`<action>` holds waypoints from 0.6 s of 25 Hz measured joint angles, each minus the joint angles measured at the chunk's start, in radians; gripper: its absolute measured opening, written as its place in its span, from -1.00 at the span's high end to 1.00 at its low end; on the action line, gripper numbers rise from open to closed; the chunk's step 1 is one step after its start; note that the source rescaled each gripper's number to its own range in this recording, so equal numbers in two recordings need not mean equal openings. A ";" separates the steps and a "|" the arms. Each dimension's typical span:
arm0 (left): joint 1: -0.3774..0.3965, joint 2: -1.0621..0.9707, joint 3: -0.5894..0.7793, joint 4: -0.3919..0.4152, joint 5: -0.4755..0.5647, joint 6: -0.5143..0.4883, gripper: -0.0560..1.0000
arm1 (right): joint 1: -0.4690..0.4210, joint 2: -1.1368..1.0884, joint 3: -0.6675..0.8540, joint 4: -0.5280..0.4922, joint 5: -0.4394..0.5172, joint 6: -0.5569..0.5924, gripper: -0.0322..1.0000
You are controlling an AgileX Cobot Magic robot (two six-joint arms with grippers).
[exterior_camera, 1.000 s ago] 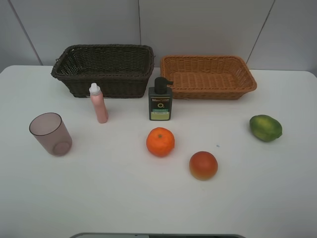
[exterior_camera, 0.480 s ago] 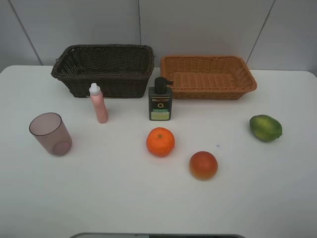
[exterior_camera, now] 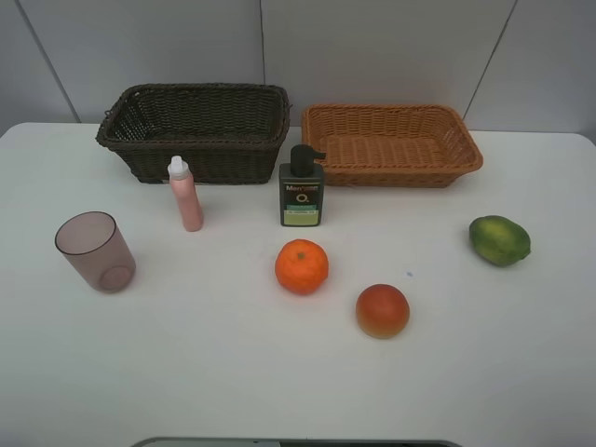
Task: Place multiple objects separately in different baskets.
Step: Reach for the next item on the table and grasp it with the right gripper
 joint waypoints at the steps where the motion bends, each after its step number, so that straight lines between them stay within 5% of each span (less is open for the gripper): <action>1: 0.000 0.000 0.000 0.000 0.000 0.000 -1.00 | 0.000 0.000 0.000 0.000 0.000 0.000 -0.84; 15: 0.000 0.000 0.000 0.000 0.000 0.000 -1.00 | 0.000 0.000 0.000 0.000 0.000 0.000 -0.84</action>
